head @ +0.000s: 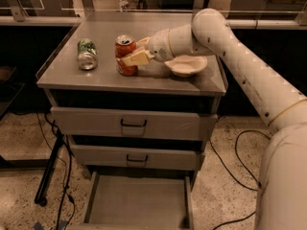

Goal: Pick coke can from bottom drawer and place on counter

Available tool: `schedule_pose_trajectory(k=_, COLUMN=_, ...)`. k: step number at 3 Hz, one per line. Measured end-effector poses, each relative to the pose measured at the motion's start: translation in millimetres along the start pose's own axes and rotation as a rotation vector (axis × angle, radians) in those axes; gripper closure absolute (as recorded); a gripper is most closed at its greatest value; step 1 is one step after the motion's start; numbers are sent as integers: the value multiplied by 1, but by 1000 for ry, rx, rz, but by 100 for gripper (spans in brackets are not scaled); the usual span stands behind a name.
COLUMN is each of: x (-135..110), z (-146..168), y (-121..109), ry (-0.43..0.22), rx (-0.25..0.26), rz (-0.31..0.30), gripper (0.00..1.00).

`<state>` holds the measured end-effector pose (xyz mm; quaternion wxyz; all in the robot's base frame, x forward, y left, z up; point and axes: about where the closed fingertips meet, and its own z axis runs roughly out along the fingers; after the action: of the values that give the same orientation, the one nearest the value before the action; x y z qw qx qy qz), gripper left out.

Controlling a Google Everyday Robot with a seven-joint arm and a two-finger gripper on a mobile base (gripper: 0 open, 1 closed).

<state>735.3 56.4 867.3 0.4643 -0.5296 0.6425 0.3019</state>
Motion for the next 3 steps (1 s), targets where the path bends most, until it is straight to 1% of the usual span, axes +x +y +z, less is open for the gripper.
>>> schedule_pose_trajectory(k=1, x=0, z=0, y=0, ry=0, rx=0, rz=0, gripper=100)
schedule_pose_trajectory(k=2, x=0, z=0, y=0, ry=0, rx=0, rz=0, gripper=84)
schedule_pose_trajectory(k=3, x=0, z=0, y=0, ry=0, rx=0, rz=0, gripper=59)
